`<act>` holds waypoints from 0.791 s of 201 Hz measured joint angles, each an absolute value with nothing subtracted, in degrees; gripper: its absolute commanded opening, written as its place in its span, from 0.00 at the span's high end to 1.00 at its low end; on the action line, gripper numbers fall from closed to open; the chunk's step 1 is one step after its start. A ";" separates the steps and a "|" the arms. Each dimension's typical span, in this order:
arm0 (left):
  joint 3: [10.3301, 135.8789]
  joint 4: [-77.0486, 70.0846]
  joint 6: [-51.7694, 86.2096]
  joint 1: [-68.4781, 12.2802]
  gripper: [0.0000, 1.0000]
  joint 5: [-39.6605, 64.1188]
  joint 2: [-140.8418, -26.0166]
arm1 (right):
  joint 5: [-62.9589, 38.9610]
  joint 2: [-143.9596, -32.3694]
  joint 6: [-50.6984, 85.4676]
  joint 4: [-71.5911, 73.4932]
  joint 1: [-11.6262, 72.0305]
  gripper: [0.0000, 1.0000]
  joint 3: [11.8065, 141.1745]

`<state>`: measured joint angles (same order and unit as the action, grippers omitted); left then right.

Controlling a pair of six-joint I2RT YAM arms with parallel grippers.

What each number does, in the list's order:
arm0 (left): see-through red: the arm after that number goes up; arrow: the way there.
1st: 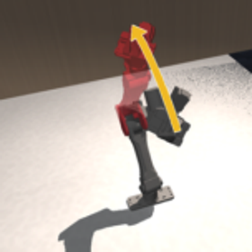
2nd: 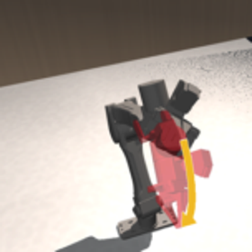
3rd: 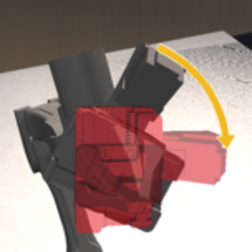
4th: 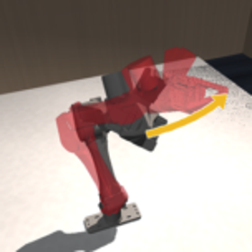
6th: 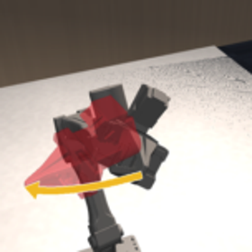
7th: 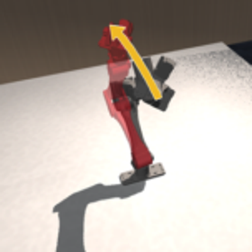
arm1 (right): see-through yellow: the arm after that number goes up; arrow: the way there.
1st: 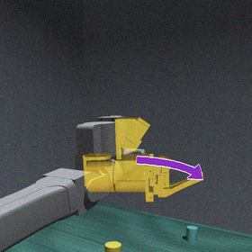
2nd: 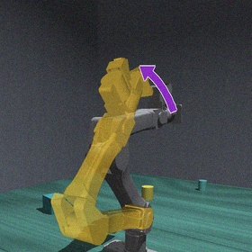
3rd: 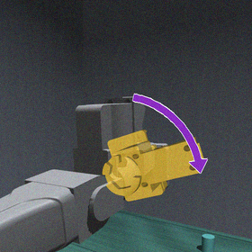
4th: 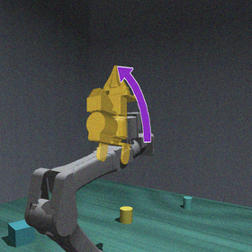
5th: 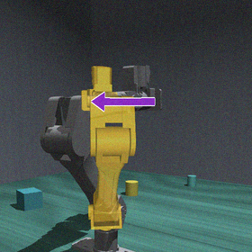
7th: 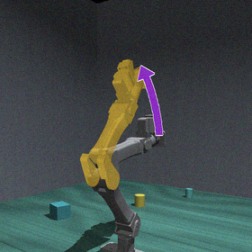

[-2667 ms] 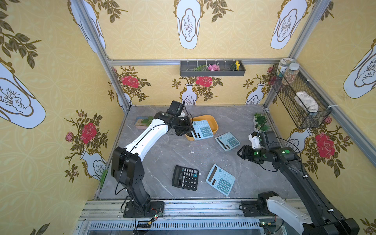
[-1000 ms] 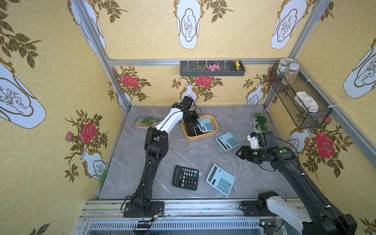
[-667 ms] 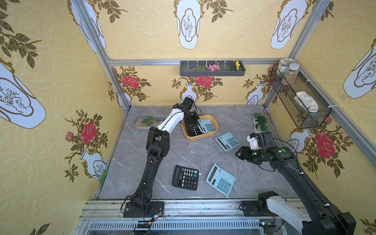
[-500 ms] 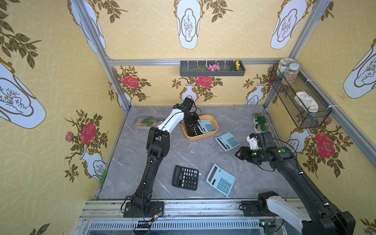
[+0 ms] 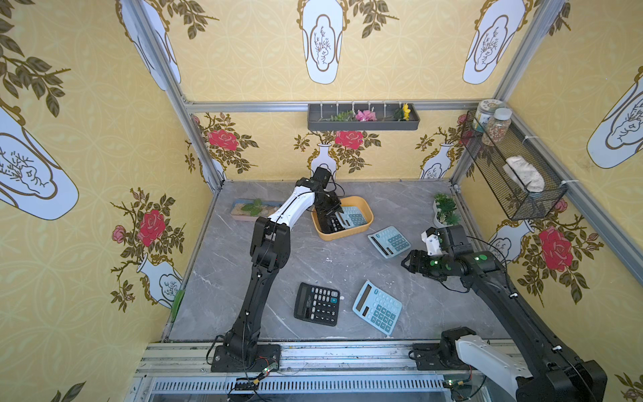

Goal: Put the calculator in the storage box
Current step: Place the calculator in the storage box.

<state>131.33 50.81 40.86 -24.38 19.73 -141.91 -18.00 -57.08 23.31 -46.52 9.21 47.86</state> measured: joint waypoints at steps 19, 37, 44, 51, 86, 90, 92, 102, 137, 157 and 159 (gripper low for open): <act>130.98 50.76 40.71 -24.38 0.57 19.70 -141.01 | -18.00 -57.08 23.31 -46.54 9.21 0.27 48.05; 130.74 50.70 40.62 -24.38 0.53 19.68 -140.31 | -18.02 -57.08 23.31 -46.54 9.21 0.27 48.36; 130.63 50.72 40.53 -24.38 0.52 19.68 -140.20 | -18.02 -57.08 23.31 -46.59 9.21 0.27 48.45; 130.37 50.68 40.53 -24.38 0.51 19.68 -139.98 | -18.02 -57.08 23.31 -46.68 9.21 0.26 48.58; 128.51 50.87 40.29 -24.38 0.39 19.03 -136.64 | -18.00 -57.01 23.33 -46.76 9.21 0.25 49.17; 128.22 50.96 40.12 -24.38 0.37 18.79 -135.92 | -18.00 -56.99 23.33 -46.78 9.21 0.25 49.25; 128.05 51.00 39.99 -24.38 0.37 18.61 -135.50 | -18.00 -56.97 23.33 -46.81 9.21 0.25 49.28; 127.46 51.53 39.48 -24.38 0.33 17.56 -133.71 | -18.00 -56.88 23.33 -47.03 9.21 0.25 49.60; 121.19 54.13 37.50 -22.90 0.37 12.69 -125.67 | -17.98 -56.01 23.35 -48.29 9.21 0.25 50.98; 112.44 54.13 37.43 -22.90 0.45 10.17 -117.95 | -17.91 -55.22 23.35 -48.49 9.21 0.26 51.48; 111.70 54.08 37.47 -23.11 0.46 9.98 -117.32 | -17.89 -55.11 23.35 -48.53 9.21 0.26 51.51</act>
